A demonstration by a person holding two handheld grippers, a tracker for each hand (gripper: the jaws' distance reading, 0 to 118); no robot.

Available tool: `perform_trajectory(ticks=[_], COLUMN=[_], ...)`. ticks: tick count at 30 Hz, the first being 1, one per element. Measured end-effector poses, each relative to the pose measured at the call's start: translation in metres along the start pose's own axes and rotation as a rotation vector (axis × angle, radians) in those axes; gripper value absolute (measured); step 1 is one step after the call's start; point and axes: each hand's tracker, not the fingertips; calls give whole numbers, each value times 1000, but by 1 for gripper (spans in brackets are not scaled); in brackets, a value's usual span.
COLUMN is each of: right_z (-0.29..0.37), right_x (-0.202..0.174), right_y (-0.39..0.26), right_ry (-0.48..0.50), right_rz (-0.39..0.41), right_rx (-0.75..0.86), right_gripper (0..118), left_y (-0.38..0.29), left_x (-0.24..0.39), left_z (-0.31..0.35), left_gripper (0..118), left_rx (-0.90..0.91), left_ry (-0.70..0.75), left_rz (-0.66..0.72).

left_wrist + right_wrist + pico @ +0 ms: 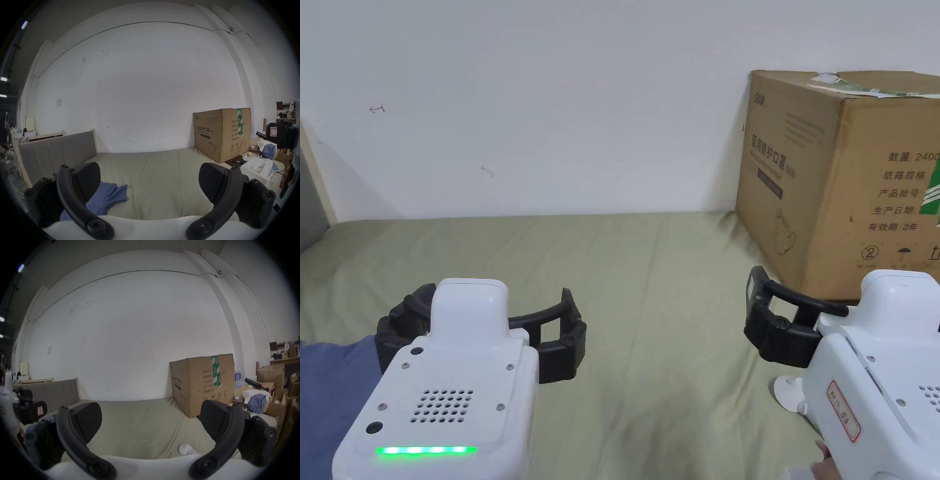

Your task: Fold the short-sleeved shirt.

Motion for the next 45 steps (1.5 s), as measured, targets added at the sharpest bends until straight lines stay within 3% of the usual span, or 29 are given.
perform_trajectory(ticks=[6,9,15,17,18,20,21,22,25,26,27,28,29,32,34,36,37,38,39,40,43,45], right_z=[-6,-6,-2,-1,0,-2,-4,-8,-13,-9,-5,-2,0,-9,-13,-9,-6,-2,1,2,3,3], right_x=[15,16,8,7,10,26,37,50,78,80,81,83,81,85,74,50,34,24,19,17,15,19], right_y=[-2,-1,2,1,0,-10,-19,-36,-96,-107,-111,-109,-105,-67,-36,-16,-13,-15,-18,-19,-24,-25], right_ry=[-45,-46,25,17,7,-57,-106,-150,-196,-205,-210,-209,-190,-116,-87,-132,-157,-175,-179,-158,-84,-122], right_rz=[-127,-103,59,10,-99,-508,-746,-1034,-1657,-1748,-1756,-1721,-1615,-1180,-799,-285,-48,124,210,242,148,106], right_rx=[-43,-39,12,25,20,-53,-120,-206,-439,-435,-390,-358,-328,-288,-220,-109,-41,20,52,57,19,10], right_gripper=[118,118,118,118,118,118,118,118,118,118,118,118,118,118,118,118,118,118,118,118,118,118], left_y=[1,1,0,1,2,3,0,-8,-52,-59,-58,-55,-44,-13,2,-6,-15,-19,-21,-22,-23,-22], left_x=[4,4,4,7,9,24,34,45,64,64,65,66,66,46,18,-16,-24,-27,-28,-27,-15,-12], left_z=[-2,-3,-6,-7,-8,-10,-11,-11,-9,-9,-8,-8,-8,-14,-21,-30,-27,-22,-18,-15,-9,-6], left_gripper=[118,118,118,118,118,118,118,118,118,118,118,118,118,118,118,118,118,118,118,118,118,118], left_rx=[4,3,-11,-6,12,49,70,103,267,279,253,209,147,29,-110,-208,-177,-137,-95,-69,-28,-11], left_ry=[-20,-25,-29,-16,-15,28,10,-7,60,63,42,8,-30,-47,-93,-138,-110,-62,-17,6,40,36], left_rz=[-3,21,42,9,-53,-308,-501,-740,-1391,-1429,-1395,-1293,-1127,-580,-89,288,342,330,275,208,45,19])
